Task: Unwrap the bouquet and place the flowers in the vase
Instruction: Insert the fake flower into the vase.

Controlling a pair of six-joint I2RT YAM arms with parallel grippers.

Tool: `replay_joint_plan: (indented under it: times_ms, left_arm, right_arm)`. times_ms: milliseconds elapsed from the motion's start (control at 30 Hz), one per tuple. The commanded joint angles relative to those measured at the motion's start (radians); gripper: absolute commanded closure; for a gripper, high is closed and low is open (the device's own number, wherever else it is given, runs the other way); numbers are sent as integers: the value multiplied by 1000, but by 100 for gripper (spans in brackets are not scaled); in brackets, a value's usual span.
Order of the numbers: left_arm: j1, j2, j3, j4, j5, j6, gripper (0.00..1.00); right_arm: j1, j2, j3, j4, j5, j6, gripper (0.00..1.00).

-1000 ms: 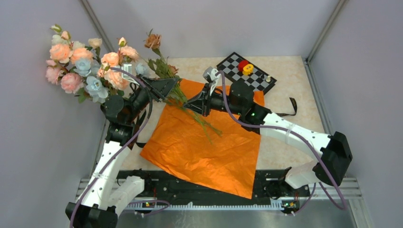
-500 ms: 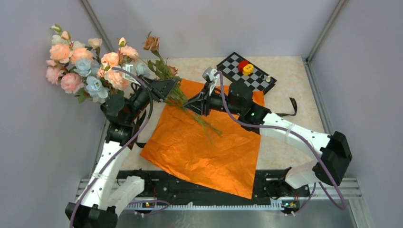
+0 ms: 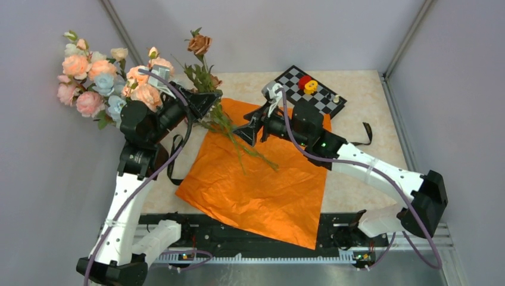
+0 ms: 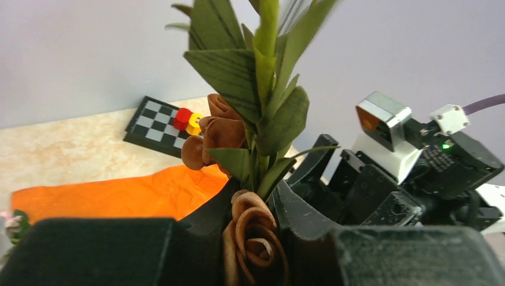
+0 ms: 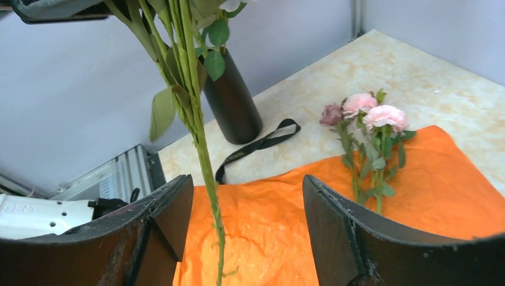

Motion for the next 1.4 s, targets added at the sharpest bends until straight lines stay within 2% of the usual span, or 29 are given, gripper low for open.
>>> replay_joint_plan:
  times_ms: [0, 167, 400, 767, 967, 1200, 1367]
  left_arm:
    - [2, 16, 132, -252, -16, 225, 100]
    - [17, 22, 234, -408, -41, 373, 100]
    - [37, 33, 383, -577, -152, 514, 100]
    - [41, -37, 459, -644, -739, 575, 100]
    - [41, -20, 549, -728, -891, 612, 100]
    - [41, -34, 601, -709, -933, 642, 100]
    - [41, -71, 507, -532, -1066, 747, 100]
  right_arm:
    - [11, -88, -23, -29, 111, -48, 30]
    - [-30, -159, -97, -54, 205, -52, 26]
    - [-206, -274, -225, -86, 206, 1, 25]
    - [-441, -388, -366, -135, 239, -5, 24]
    - [-493, -413, -415, -175, 386, 12, 25]
    - [-515, -471, -457, -194, 416, 19, 25]
    - [-517, -477, -454, -223, 413, 21, 25]
